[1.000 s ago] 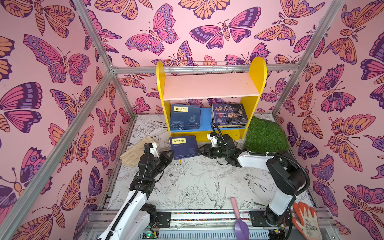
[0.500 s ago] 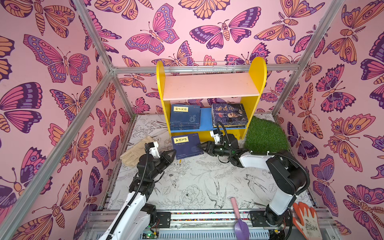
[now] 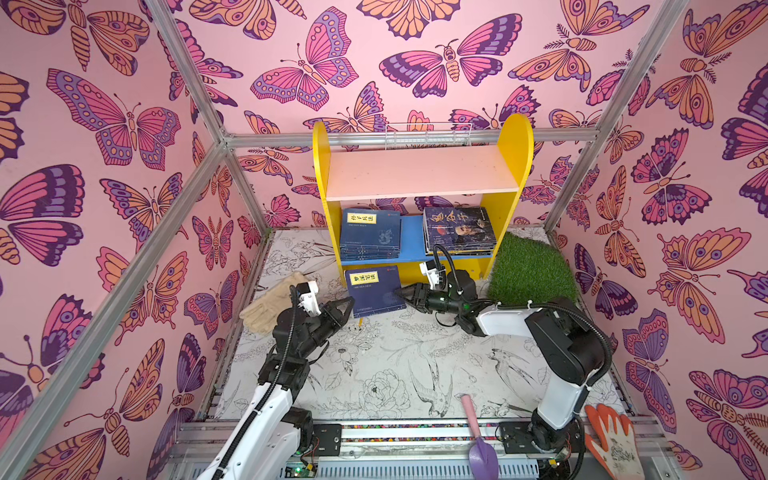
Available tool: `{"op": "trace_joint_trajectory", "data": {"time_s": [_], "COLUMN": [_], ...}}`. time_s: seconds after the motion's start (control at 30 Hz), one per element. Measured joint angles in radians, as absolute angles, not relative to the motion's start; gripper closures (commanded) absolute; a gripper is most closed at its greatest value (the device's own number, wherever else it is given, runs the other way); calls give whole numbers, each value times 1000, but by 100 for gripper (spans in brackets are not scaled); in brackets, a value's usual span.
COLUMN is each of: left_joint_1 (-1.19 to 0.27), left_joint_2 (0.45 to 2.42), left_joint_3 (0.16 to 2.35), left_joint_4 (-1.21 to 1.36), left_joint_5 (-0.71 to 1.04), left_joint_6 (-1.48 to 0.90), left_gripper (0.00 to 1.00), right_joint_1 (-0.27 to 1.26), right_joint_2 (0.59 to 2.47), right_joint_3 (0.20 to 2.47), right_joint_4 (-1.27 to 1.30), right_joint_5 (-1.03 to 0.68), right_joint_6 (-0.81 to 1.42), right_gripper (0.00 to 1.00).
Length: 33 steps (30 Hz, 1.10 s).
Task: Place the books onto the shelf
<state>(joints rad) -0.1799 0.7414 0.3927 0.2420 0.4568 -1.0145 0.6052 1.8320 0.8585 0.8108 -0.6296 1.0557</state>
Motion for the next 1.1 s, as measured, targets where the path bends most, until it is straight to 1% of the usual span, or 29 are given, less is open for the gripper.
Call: {"op": "trace_joint_trajectory", "data": {"time_s": [0.17,0.33,0.5,0.83,0.9,1.0,1.1], "left_joint_1": [-183,-184,-184,-184,-184,-184,-184], "left_joint_2": [733,716,716,723,730,740,744], "left_joint_3": [393,393,393,393,393,393,393], "left_joint_4": [238,237,238,277,288,295,300], "left_joint_5": [472,479,480,474,474,474,473], "left_joint_6": [-1015,-1015,-1015,-1015,-1015,-1014,-1013], "left_gripper": [100,100,100,100,100,100,100], "right_joint_1": [599,590,589,581,581,581,578], "right_joint_2": [1837,1826,1812,1812,1812,1808,1784], "right_joint_3": [828,822,822,759,741,725,715], "right_joint_4": [836,804,810,1036,1074,1098,1103], "right_joint_5": [-622,-619,-628,-705,-719,-733,-746], "right_joint_6": [1069,1042,1040,1179,1200,1217,1229], "right_gripper": [44,44,50,56,58,60,59]}}
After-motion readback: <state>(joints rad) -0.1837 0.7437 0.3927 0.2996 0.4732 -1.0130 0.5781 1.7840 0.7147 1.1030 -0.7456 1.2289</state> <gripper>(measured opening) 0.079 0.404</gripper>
